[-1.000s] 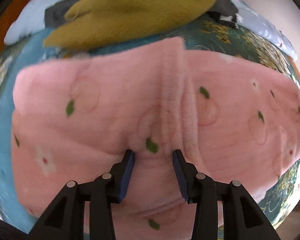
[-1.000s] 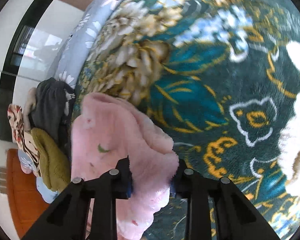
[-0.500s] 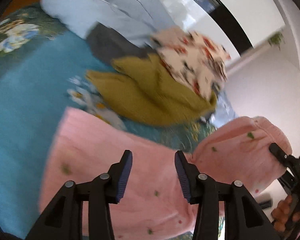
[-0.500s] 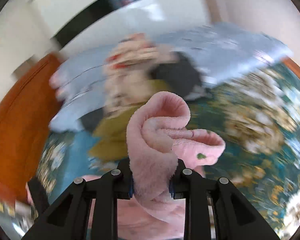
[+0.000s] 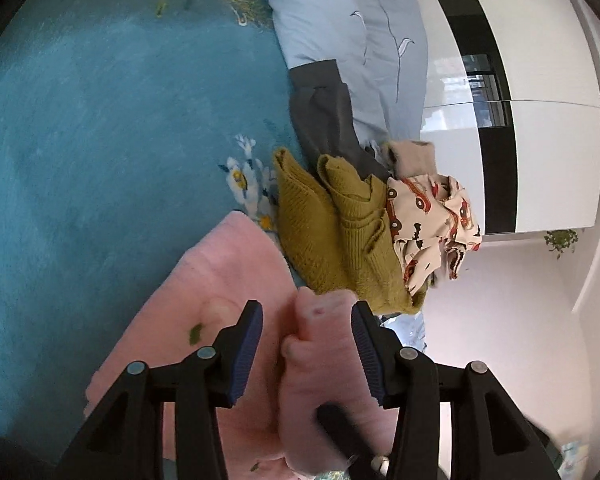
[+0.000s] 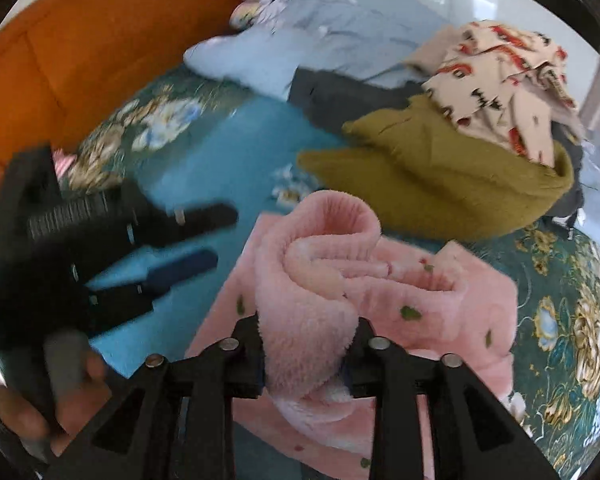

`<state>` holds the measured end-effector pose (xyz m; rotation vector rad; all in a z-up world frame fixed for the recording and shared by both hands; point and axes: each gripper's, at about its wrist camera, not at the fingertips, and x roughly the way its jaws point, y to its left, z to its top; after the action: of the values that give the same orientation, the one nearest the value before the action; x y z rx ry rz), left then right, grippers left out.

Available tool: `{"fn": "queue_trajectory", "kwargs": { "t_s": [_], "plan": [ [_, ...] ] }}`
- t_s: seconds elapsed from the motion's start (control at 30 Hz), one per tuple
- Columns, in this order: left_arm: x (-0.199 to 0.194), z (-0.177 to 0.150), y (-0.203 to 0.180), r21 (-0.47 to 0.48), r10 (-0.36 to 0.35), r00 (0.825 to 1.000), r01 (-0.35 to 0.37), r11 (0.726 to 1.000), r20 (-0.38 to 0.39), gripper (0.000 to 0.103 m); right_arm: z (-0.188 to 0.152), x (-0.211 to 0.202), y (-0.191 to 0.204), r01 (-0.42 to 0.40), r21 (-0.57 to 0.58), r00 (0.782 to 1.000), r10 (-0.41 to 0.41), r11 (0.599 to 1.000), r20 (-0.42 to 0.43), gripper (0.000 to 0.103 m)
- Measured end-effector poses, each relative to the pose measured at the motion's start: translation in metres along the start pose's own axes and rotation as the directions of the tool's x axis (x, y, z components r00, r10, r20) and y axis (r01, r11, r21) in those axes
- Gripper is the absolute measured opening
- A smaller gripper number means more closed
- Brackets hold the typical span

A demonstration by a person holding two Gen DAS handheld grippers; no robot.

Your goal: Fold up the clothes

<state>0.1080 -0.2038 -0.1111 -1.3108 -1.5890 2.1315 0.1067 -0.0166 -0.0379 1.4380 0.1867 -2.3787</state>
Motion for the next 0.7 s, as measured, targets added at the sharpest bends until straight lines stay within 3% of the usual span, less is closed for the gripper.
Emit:
{"fn": "queue_trajectory", "kwargs": {
  "t_s": [0.1, 0.27, 0.33, 0.4, 0.43, 0.47, 0.53, 0.6, 0.7],
  "plan": [
    [0.0, 0.0, -0.003, 0.028, 0.033, 0.999, -0.033, 0.999, -0.008, 0.052, -0.01, 0.0, 0.002, -0.075, -0.03, 0.997, 0.075, 0.997, -0.005, 0.056],
    [0.014, -0.006, -0.015, 0.124, 0.118, 0.992, -0.113, 0.986, -0.033, 0.056, -0.023, -0.019, -0.025, -0.107, 0.003, 0.994, 0.107, 0.994, 0.019, 0.056],
    [0.023, -0.01, -0.023, 0.189, 0.169, 0.985, -0.158, 0.969, -0.044, 0.056, -0.033, -0.028, -0.057, -0.101, 0.067, 0.995, 0.099, 0.993, 0.024, 0.056],
    [0.042, -0.024, -0.048, 0.351, 0.225, 0.972, -0.189, 0.917, -0.063, 0.056, -0.043, -0.031, -0.09, -0.059, 0.138, 0.998, 0.059, 0.989, 0.006, 0.056],
    [0.047, -0.031, -0.059, 0.423, 0.238, 0.969, -0.191, 0.886, -0.061, 0.056, -0.049, -0.032, -0.105, -0.044, 0.173, 0.999, 0.045, 0.984, -0.004, 0.056],
    [0.055, -0.044, -0.073, 0.52, 0.254, 0.965, -0.187, 0.834, -0.06, 0.056, -0.056, -0.031, -0.12, -0.033, 0.21, 0.999, 0.037, 0.977, -0.015, 0.056],
    [0.071, -0.071, -0.097, 0.696, 0.289, 0.956, -0.17, 0.698, -0.056, 0.063, -0.072, -0.03, -0.147, -0.025, 0.288, 0.999, 0.038, 0.957, -0.039, 0.056],
    [0.095, -0.094, -0.112, 0.841, 0.369, 0.929, -0.181, 0.511, -0.025, 0.066, -0.089, -0.028, -0.168, -0.021, 0.352, 0.997, 0.043, 0.936, -0.056, 0.056],
    [0.123, -0.103, -0.109, 0.912, 0.472, 0.881, -0.213, 0.351, 0.024, 0.068, -0.105, -0.028, -0.18, -0.011, 0.384, 0.997, 0.041, 0.923, -0.069, 0.056]
  ]
}}
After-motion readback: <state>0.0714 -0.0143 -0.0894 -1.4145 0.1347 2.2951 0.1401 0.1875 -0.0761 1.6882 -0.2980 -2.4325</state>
